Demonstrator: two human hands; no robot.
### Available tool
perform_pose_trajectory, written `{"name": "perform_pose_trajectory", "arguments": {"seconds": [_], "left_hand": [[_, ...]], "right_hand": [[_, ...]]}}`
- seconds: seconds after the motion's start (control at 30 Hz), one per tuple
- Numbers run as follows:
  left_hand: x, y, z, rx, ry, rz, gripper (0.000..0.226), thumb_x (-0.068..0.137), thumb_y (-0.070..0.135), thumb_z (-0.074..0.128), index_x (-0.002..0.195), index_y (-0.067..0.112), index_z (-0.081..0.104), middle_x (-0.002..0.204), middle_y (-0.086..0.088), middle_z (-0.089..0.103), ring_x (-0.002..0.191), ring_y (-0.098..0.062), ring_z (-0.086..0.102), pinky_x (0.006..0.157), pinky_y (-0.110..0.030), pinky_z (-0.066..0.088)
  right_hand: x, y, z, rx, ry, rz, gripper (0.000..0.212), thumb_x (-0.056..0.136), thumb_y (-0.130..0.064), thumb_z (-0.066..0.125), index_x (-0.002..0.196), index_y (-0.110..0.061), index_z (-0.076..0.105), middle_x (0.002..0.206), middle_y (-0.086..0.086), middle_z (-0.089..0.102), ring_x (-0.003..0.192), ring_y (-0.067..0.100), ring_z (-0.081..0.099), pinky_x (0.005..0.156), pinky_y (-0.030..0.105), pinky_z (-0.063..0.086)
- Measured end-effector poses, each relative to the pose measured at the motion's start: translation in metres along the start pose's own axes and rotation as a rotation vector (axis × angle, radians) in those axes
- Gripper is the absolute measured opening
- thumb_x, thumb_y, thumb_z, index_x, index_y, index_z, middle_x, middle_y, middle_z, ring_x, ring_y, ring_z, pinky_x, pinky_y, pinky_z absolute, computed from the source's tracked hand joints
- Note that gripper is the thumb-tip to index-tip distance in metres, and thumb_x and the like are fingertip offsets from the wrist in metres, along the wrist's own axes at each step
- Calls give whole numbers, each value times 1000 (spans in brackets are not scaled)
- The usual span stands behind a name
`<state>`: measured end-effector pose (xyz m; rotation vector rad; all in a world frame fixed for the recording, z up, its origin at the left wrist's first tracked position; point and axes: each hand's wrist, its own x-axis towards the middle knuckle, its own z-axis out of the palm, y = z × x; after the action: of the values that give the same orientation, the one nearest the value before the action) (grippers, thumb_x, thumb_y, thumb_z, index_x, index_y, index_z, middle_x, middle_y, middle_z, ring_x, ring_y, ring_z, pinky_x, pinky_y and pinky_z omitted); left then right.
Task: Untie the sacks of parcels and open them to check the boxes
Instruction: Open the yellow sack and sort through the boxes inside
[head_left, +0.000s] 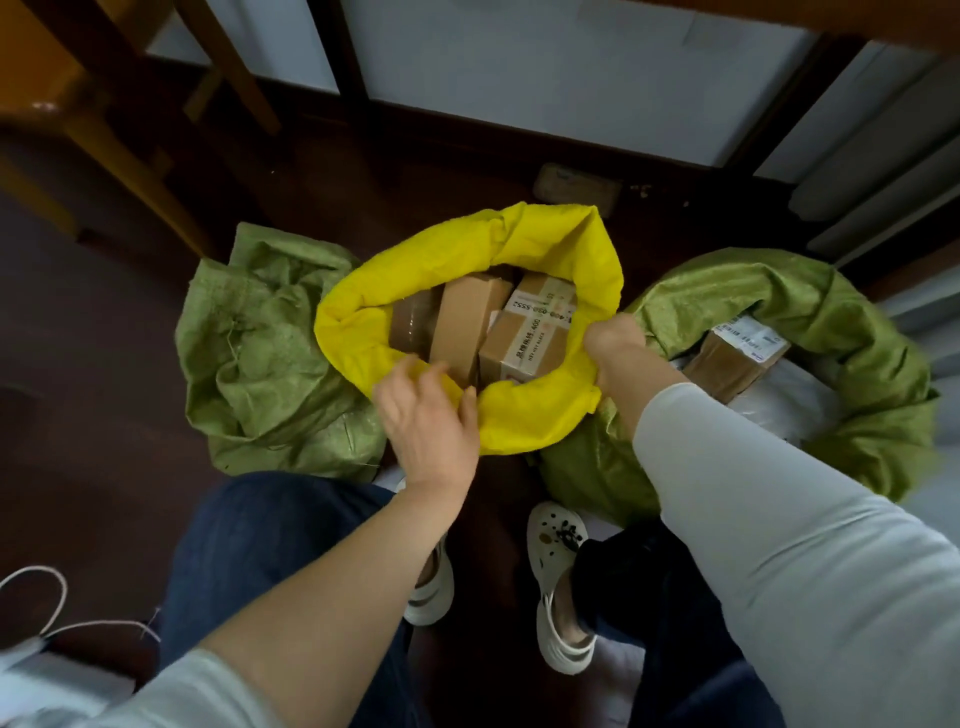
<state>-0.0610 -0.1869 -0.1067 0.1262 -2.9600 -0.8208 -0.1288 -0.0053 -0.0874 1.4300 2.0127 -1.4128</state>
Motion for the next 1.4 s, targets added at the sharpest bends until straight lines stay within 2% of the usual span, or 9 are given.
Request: {"name": "perform_pose_trajectory", "arguments": {"seconds": [0.2,0.4,0.63,0.77,0.87,1.0,1.13,1.23,1.4], "left_hand": [[48,20,-15,-282,-71,-698,112,75,45,72,148,6,-4,154,-18,-6,142,-36,2,115,-45,14],[75,9,-1,-340,-119,-693,65,89,2,48,147,8,18,141,-20,40,129,-34,40,105,-37,32],[75,-10,16,-706,30,-792,33,87,-5,43,112,1,64,110,-17,64,103,-27,57,91,-29,45],[85,-10,10,-944,59,-874,21,83,15,50,63,11,54,65,0,48,67,-18,42,67,-28,36],[84,-8,6,-889,-123,-710,22,88,38,57,89,16,56,77,9,54,72,-8,51,74,-28,43],[85,-19,13,-729,-84,-590,37,89,46,54,67,16,52,62,4,50,57,-4,50,62,-20,46],[99,-47,20,-769,-160,-1011,45,89,53,49,75,11,54,71,-5,53,62,-13,51,59,-22,46],[106,-63,24,-1059,-420,-1218,58,88,60,44,118,12,55,105,-10,63,96,-26,61,83,-36,49],[110,-65,26,-853,-482,-1270,76,79,68,51,124,7,49,115,-17,59,102,-33,59,88,-44,50]], "right_hand": [[-19,-16,22,-652,248,-678,78,87,-12,57,149,-13,10,157,15,5,145,34,7,117,46,14],[2,-50,69,-1023,-96,-1166,72,93,-6,50,150,-25,10,160,6,-7,147,26,-4,120,40,5],[25,-82,90,-1242,-177,-1122,36,100,-28,36,134,-23,45,150,4,36,147,23,11,117,51,-2],[34,-84,89,-1064,-535,-849,57,89,-36,54,142,-28,34,152,3,30,141,27,26,113,39,21],[41,-81,93,-1279,-421,-995,71,87,-30,58,147,-29,21,159,1,12,147,23,6,118,49,-1],[49,-89,92,-1058,-287,-1073,34,96,-19,42,128,-21,53,133,10,55,132,27,41,116,49,6],[48,-116,82,-845,-363,-902,35,84,-36,65,105,-8,66,110,12,63,108,25,57,93,41,47],[49,-126,83,-838,-389,-830,52,80,-47,66,106,-2,66,117,17,63,111,28,57,96,43,46],[60,-123,92,-972,-216,-785,46,87,-60,45,85,-17,61,93,7,59,96,26,57,93,43,39]]}}
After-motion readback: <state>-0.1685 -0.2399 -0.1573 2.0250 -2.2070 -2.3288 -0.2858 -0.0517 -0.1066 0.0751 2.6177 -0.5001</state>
